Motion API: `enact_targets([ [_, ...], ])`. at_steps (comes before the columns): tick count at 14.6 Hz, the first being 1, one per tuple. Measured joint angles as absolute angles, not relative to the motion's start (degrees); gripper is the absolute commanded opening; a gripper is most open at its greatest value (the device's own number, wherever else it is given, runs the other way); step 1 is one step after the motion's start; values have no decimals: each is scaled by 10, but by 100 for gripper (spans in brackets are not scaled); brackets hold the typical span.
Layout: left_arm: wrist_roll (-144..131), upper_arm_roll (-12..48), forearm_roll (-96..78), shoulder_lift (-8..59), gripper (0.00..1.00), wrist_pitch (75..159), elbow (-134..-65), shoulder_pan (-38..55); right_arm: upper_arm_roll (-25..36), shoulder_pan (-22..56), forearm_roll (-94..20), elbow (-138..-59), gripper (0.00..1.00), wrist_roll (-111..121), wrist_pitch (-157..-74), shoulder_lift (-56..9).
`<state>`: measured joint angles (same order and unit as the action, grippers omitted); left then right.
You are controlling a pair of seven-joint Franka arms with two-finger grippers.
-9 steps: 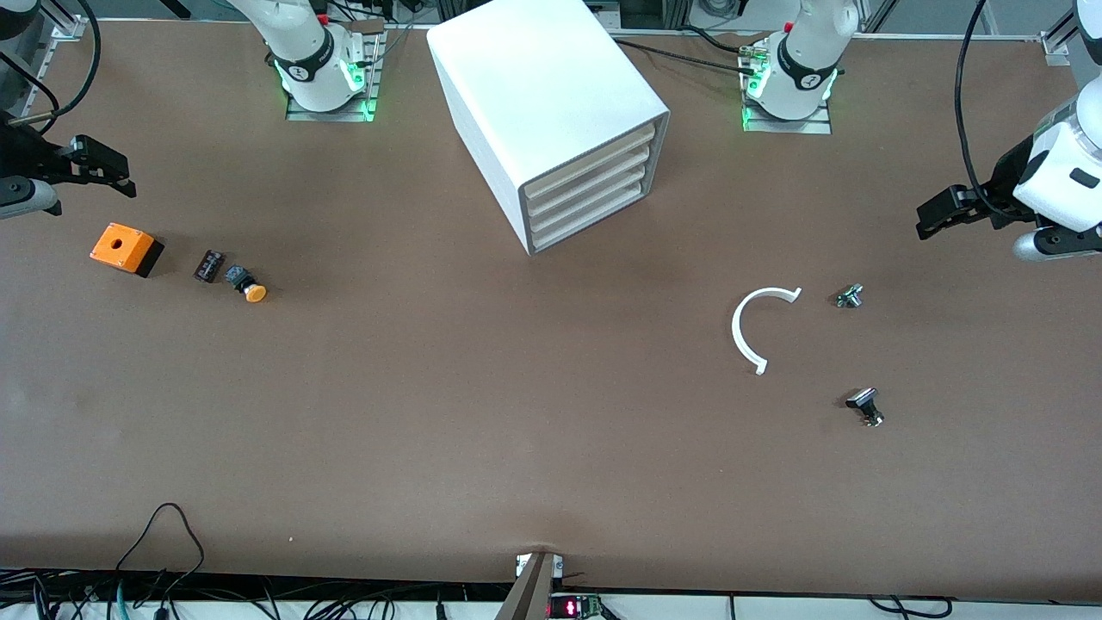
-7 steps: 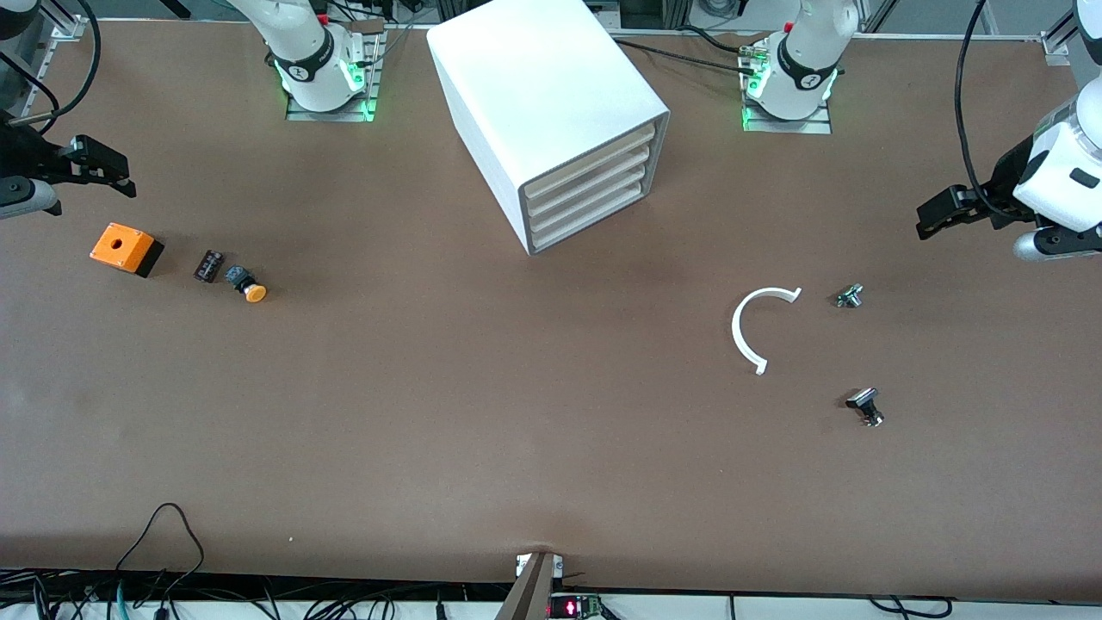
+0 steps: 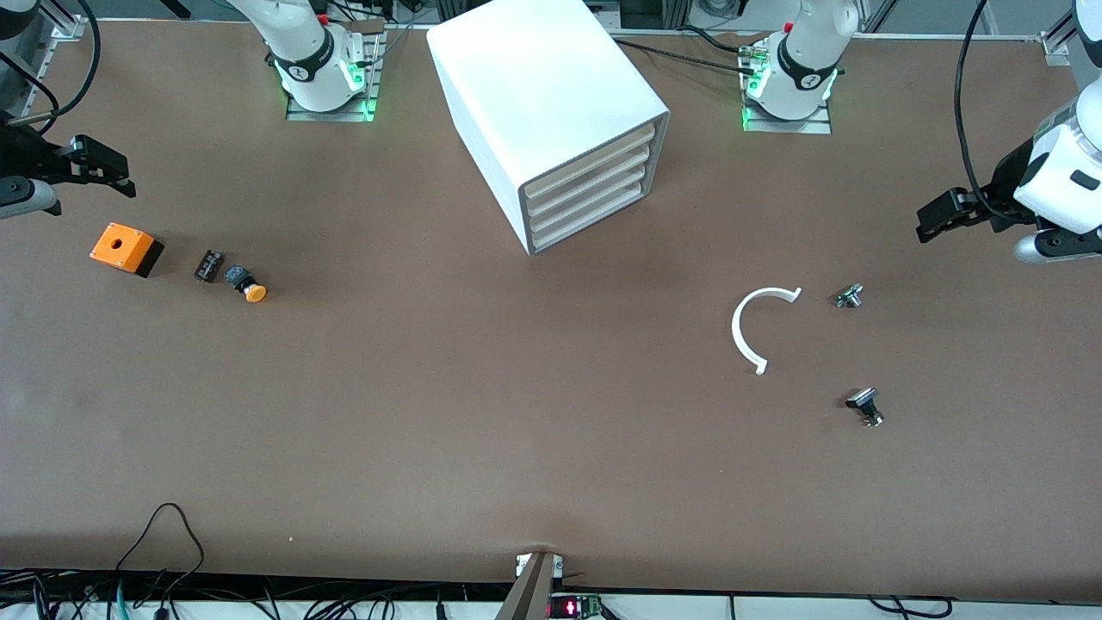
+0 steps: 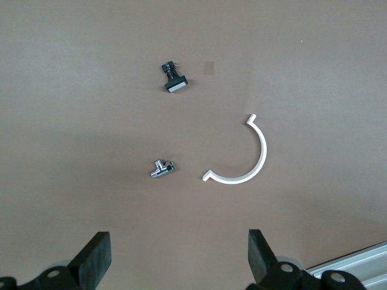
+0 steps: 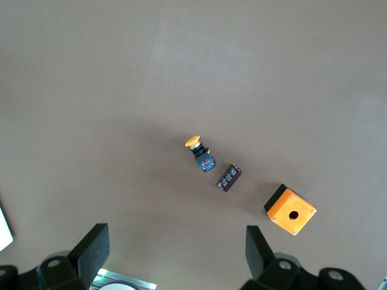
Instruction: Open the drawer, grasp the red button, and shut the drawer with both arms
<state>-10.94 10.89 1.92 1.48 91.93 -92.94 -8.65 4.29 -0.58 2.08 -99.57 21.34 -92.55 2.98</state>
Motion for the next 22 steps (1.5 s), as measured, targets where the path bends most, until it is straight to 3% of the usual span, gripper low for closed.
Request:
enact_targets([
  [15, -110, 116, 19, 15, 100, 917, -928, -85, 29, 44, 21, -980, 100, 226, -930, -23],
  [22, -110, 148, 19, 20, 100, 856, -913, -83, 31, 44, 21, -980, 100, 226, -930, -23],
])
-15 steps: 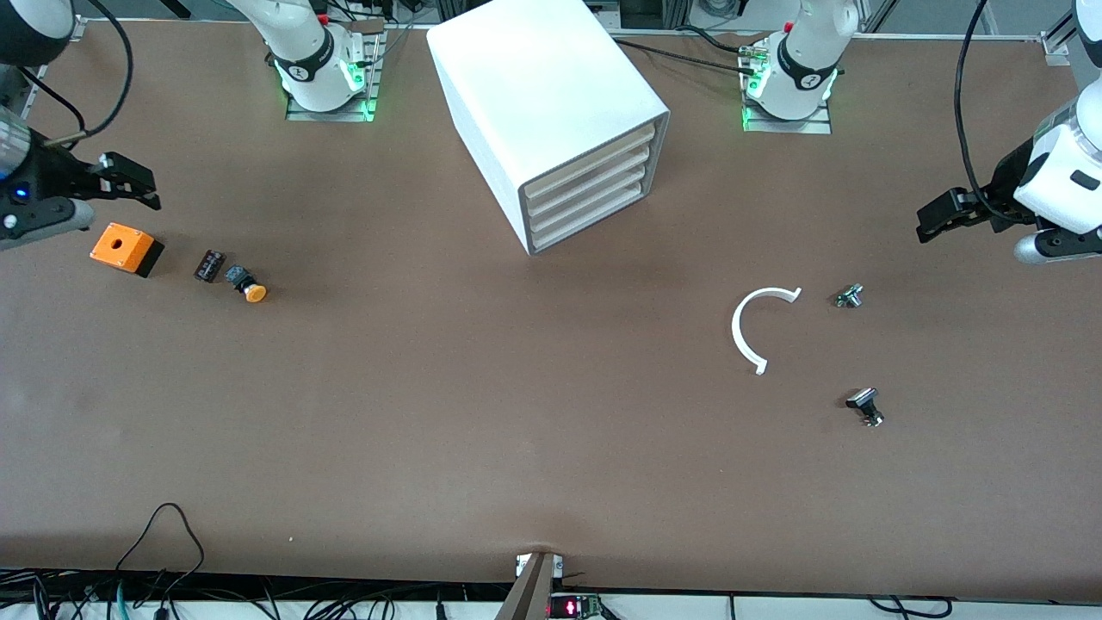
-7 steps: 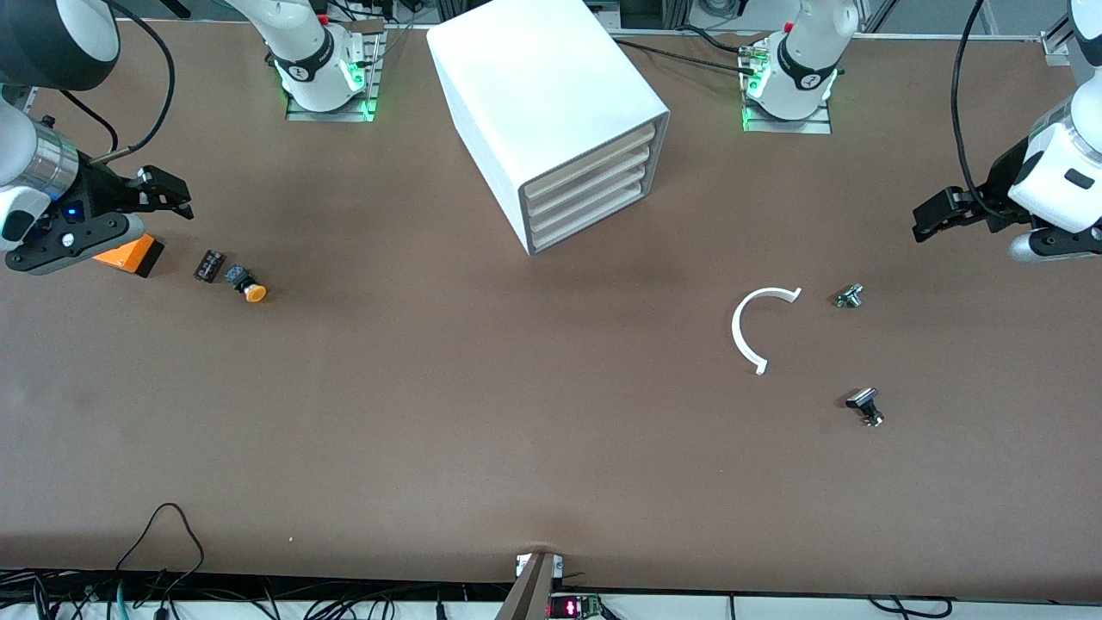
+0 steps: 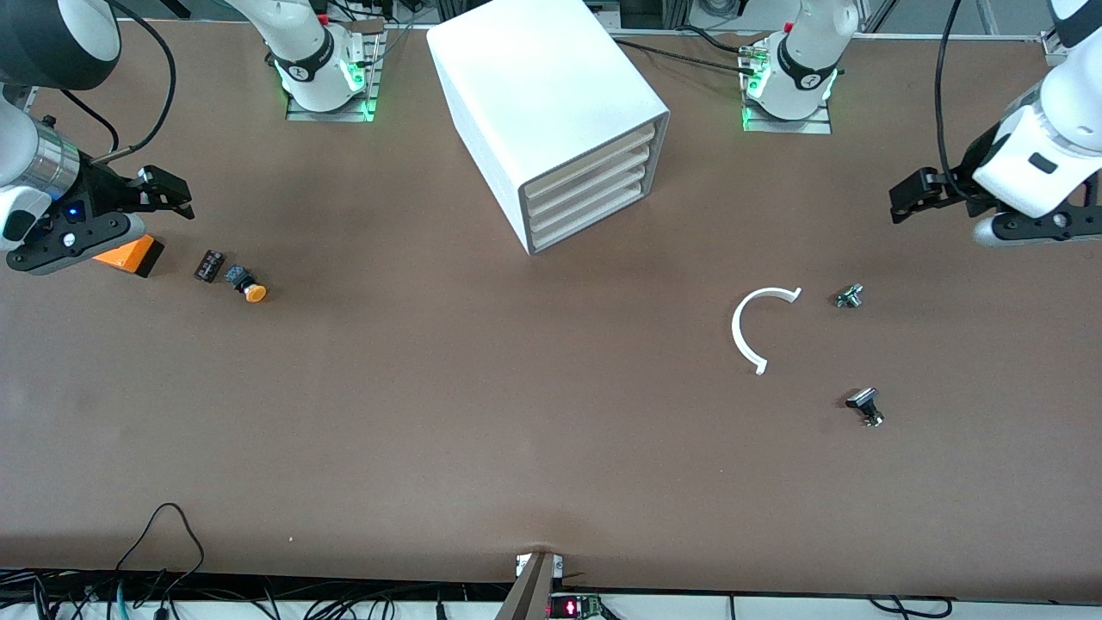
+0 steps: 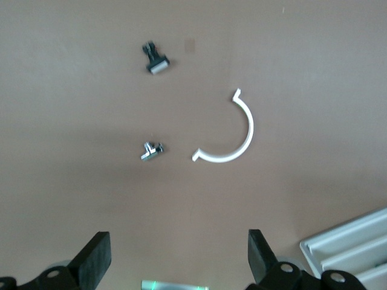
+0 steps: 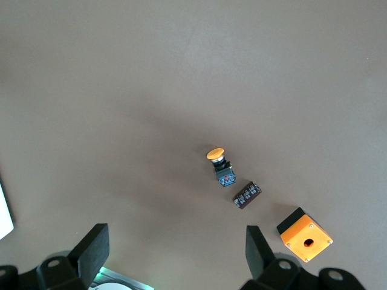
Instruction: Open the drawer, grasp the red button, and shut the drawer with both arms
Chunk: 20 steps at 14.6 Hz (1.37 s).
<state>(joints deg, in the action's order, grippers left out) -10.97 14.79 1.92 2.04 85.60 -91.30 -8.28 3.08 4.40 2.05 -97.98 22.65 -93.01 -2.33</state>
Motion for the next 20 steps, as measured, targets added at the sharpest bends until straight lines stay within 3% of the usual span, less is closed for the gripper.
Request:
enact_targets([
  [7, -63, 153, -37, 115, 100, 850, -954, -83, 31, 44, 21, -980, 100, 227, -930, -23],
  [13, 24, 157, -266, 173, 100, 916, -1090, -80, 31, 44, 21, -979, 100, 227, -930, -23],
  [20, 155, 188, -453, 180, 100, 969, -1199, -44, 23, 49, 20, -975, 100, 230, -930, -23],
])
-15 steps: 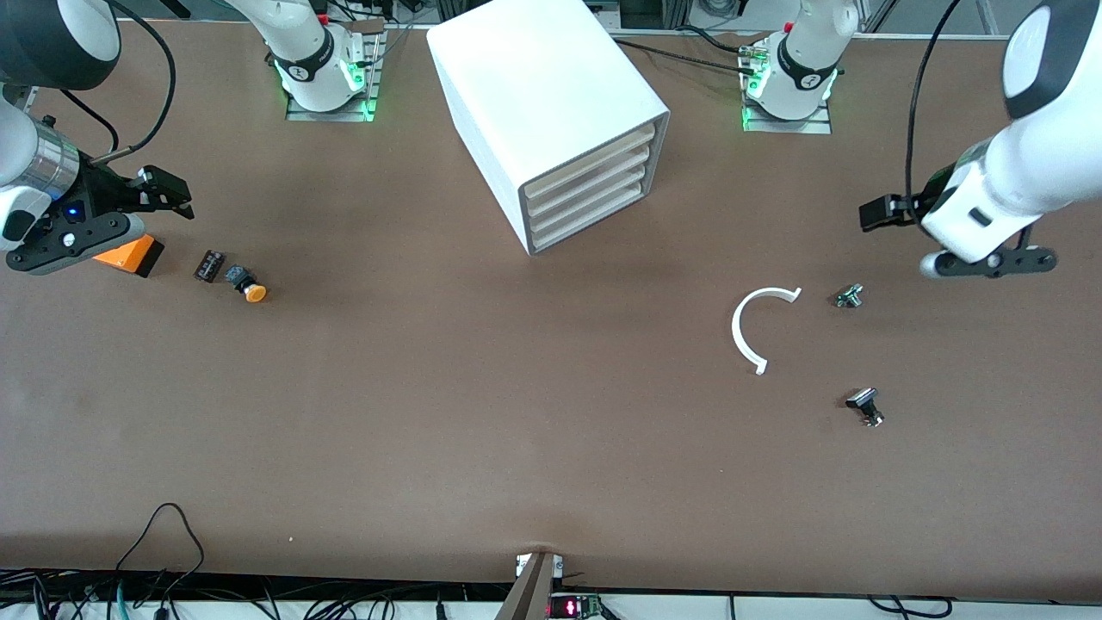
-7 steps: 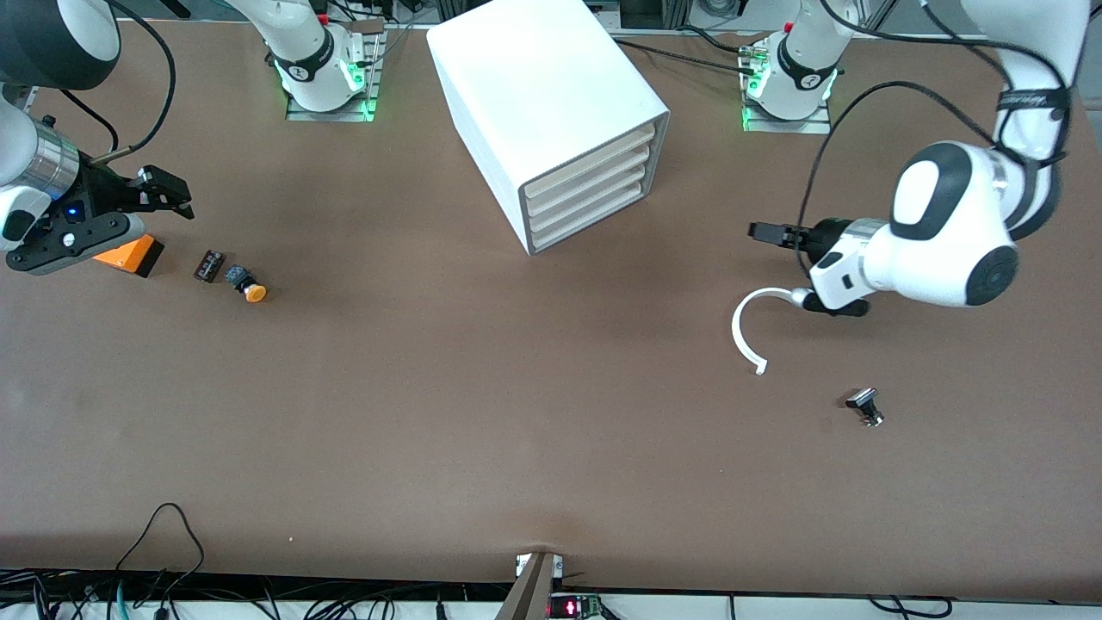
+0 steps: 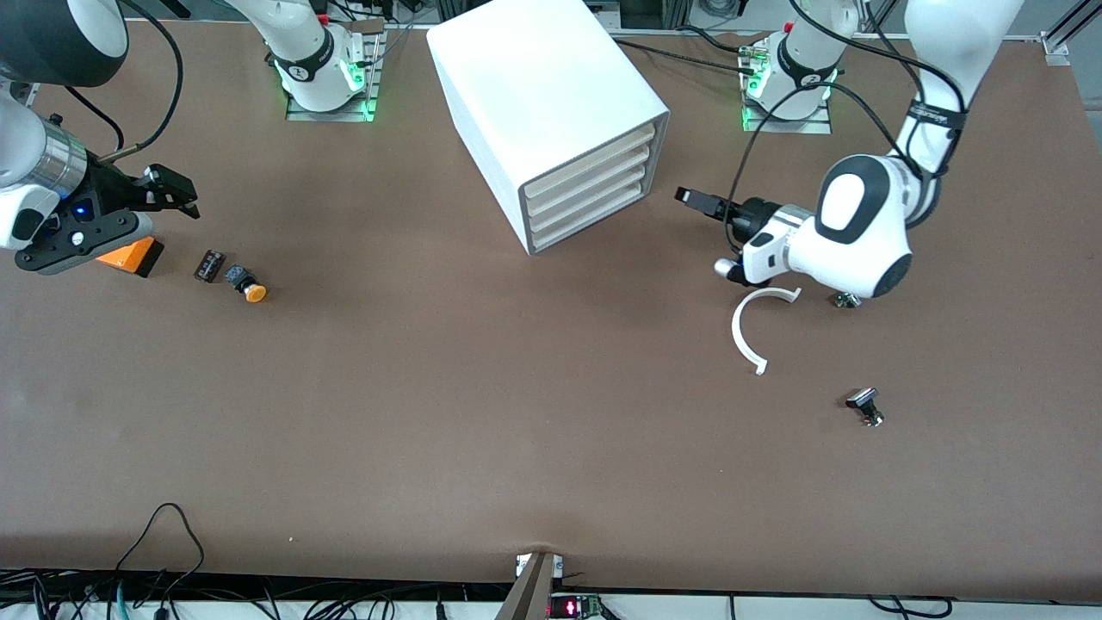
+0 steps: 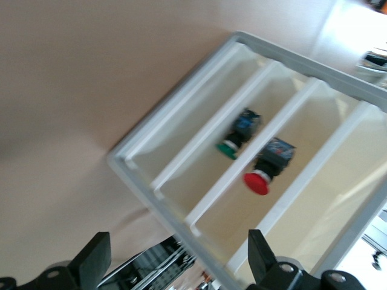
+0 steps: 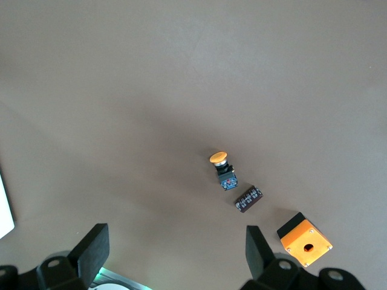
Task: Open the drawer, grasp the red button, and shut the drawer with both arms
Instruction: 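Reach the left gripper to the white cabinet's top drawer front, then pull the drawer open with the left gripper while the right gripper approaches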
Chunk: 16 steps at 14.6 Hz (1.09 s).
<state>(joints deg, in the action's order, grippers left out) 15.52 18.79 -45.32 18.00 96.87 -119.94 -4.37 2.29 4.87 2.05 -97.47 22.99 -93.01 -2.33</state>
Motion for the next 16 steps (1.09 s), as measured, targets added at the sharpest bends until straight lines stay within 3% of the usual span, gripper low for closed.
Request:
enact_targets([
  [9, 402, 204, -618, 235, 96, 1066, -1269, 20, 13, 102, 20, -959, 100, 231, -934, -51],
  [13, 409, 214, -625, 236, 80, 1067, -1272, 26, 10, 164, 20, -928, 100, 213, -946, -100],
  [14, 410, 215, -625, 236, 66, 1067, -1272, 26, 10, 179, 20, -915, 100, 195, -946, -111],
  [16, 410, 221, -625, 236, 58, 1067, -1275, 26, 10, 198, 20, -894, 100, 173, -947, -120],
])
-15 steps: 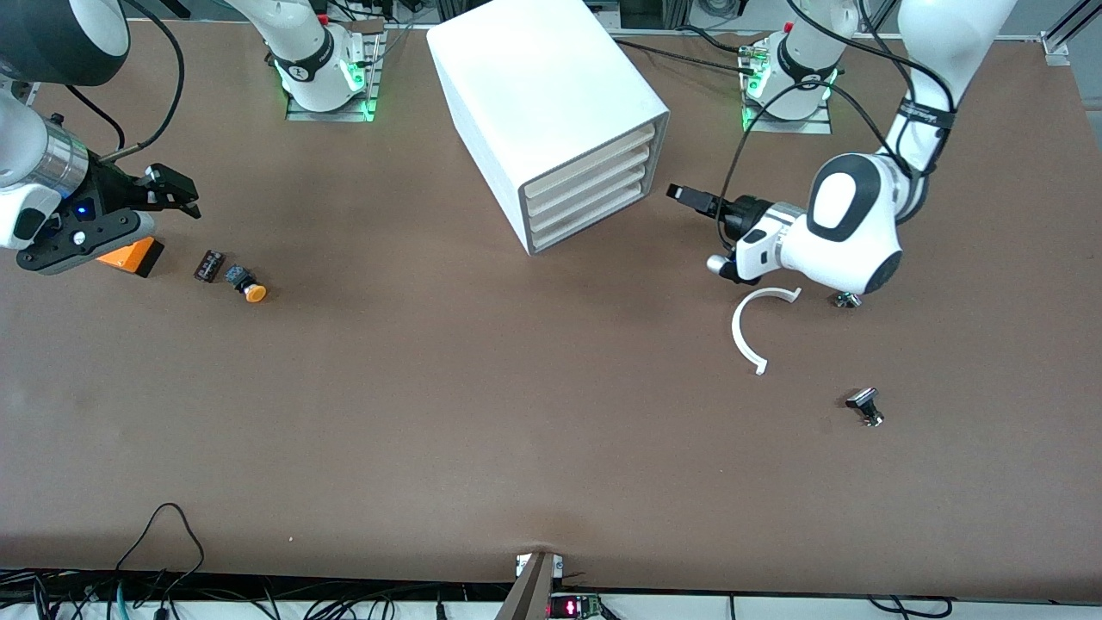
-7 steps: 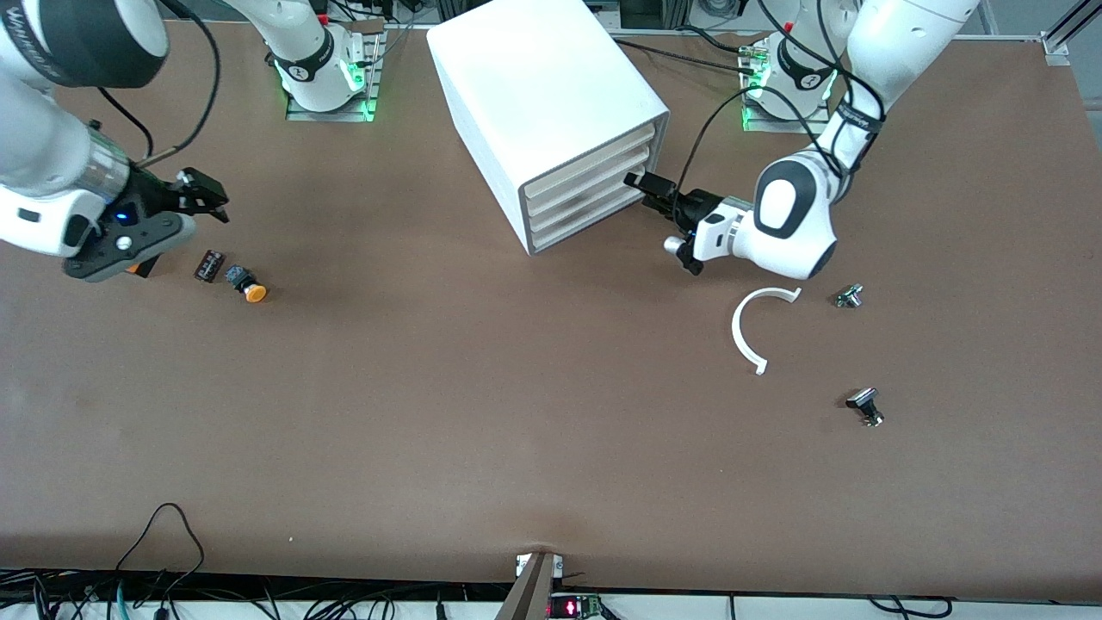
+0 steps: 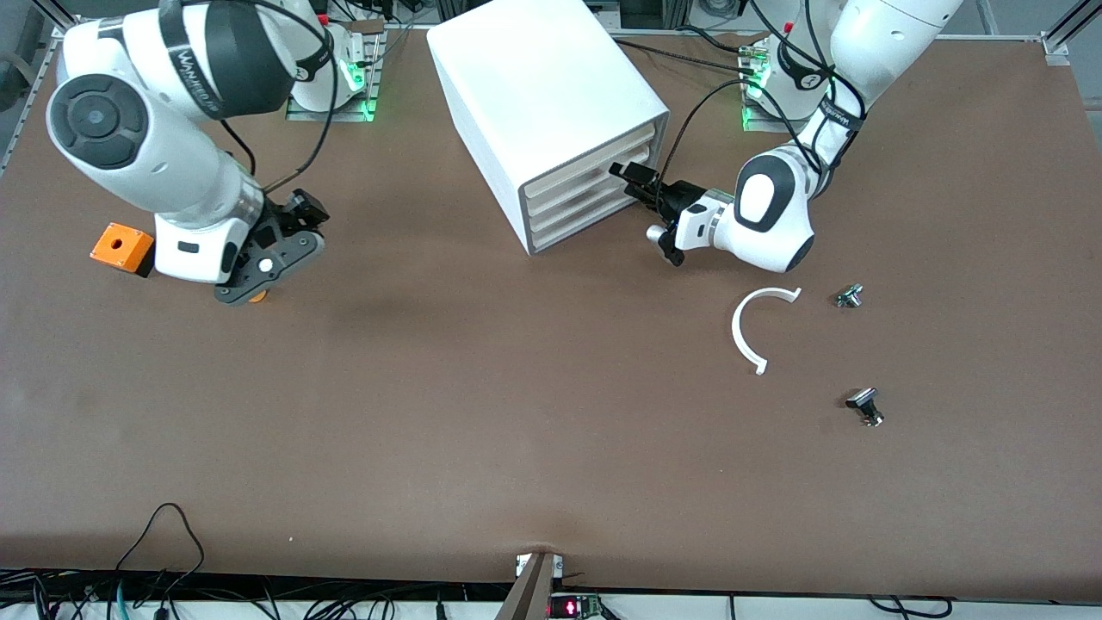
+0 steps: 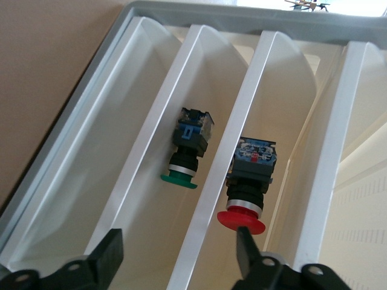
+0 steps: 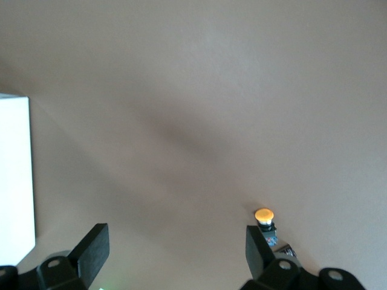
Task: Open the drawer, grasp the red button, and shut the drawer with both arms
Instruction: 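Pull the drawer open with the left gripper while the right gripper approaches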
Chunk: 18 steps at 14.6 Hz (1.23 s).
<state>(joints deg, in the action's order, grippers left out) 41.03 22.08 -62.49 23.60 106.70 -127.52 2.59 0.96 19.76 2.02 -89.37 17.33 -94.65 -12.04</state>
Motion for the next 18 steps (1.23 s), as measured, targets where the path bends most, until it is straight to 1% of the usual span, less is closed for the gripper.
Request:
enact_targets([
  [3, 411, 231, -625, 236, 56, 1067, -1283, 26, 8, 200, 11, -881, 100, 169, -946, -121],
  [5, 411, 233, -625, 235, 46, 1067, -1290, 26, -7, 201, -5, -878, 100, 170, -948, -121],
  [6, 411, 233, -625, 235, 35, 1067, -1294, 26, -19, 202, -5, -875, 100, 169, -955, -121],
  [7, 412, 233, -625, 235, 32, 1067, -1297, 26, -30, 204, -6, -872, 100, 166, -965, -121],
  [8, 412, 233, -625, 235, 19, 1067, -1300, 26, -36, 207, -6, -870, 100, 165, -971, -121],
  [9, 412, 233, -627, 235, 11, 1064, -1300, 25, -39, 211, -6, -868, 100, 165, -974, -121],
  [10, 413, 233, -631, 233, 0, 1058, -1300, 24, -40, 217, -6, -866, 100, 165, -975, -121],
  [18, 421, 232, -636, 227, 0, 1055, -1300, 13, -42, 270, -5, -866, 100, 165, -987, -125],
])
